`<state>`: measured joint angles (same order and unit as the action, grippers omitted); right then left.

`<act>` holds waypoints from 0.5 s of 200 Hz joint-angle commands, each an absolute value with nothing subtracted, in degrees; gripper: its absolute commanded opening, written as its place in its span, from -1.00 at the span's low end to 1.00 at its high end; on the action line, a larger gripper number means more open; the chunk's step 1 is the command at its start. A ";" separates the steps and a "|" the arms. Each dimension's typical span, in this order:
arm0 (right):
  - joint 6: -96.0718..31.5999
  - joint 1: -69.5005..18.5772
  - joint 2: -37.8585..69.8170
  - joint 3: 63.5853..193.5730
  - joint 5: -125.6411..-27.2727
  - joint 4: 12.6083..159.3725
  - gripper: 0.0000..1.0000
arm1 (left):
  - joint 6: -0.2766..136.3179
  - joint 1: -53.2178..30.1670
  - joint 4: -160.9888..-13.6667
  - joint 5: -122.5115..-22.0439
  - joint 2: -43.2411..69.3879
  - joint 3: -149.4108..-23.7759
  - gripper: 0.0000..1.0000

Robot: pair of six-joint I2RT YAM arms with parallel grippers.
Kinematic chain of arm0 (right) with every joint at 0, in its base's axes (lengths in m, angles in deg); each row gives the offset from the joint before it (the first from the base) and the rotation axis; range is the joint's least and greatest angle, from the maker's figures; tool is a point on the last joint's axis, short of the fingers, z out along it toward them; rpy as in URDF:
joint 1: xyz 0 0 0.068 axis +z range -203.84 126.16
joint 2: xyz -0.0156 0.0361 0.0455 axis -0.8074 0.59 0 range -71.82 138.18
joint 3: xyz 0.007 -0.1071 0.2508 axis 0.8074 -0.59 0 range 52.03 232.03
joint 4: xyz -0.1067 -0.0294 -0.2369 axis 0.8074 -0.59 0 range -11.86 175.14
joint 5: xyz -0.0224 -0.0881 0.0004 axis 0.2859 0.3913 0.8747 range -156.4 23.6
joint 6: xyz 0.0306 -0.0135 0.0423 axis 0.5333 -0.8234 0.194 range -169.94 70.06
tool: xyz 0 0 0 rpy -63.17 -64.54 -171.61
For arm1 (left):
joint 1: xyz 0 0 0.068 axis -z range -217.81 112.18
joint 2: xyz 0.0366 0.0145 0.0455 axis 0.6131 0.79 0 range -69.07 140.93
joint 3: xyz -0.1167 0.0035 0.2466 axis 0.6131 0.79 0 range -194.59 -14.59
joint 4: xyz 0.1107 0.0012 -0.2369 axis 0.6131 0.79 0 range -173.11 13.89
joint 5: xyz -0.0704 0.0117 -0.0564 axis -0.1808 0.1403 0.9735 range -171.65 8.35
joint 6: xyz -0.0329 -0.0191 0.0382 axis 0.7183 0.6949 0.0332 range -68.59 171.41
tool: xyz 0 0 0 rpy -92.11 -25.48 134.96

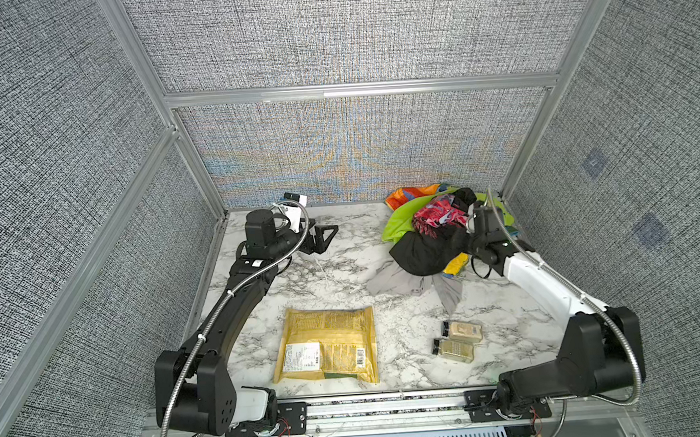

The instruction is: Pick out a specific cloth from the pile

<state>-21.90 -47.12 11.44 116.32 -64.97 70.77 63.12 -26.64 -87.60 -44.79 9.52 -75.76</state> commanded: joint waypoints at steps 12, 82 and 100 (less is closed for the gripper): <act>-22.15 -48.83 16.28 129.02 -67.41 71.20 -0.86 | 61.96 -26.37 -87.87 -44.82 9.33 -76.29 0.97; -18.93 -52.94 38.17 151.45 -62.46 65.99 -0.86 | 61.75 -26.22 -87.55 -45.44 9.38 -76.46 0.97; -18.17 -53.71 43.85 153.68 -58.64 62.93 -0.86 | 61.81 -26.04 -87.61 -45.44 9.31 -76.38 0.97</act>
<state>-19.94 -52.98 38.04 151.14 -64.45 68.80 62.31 -26.15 -87.49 -45.46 9.36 -75.87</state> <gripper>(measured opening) 0.078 0.987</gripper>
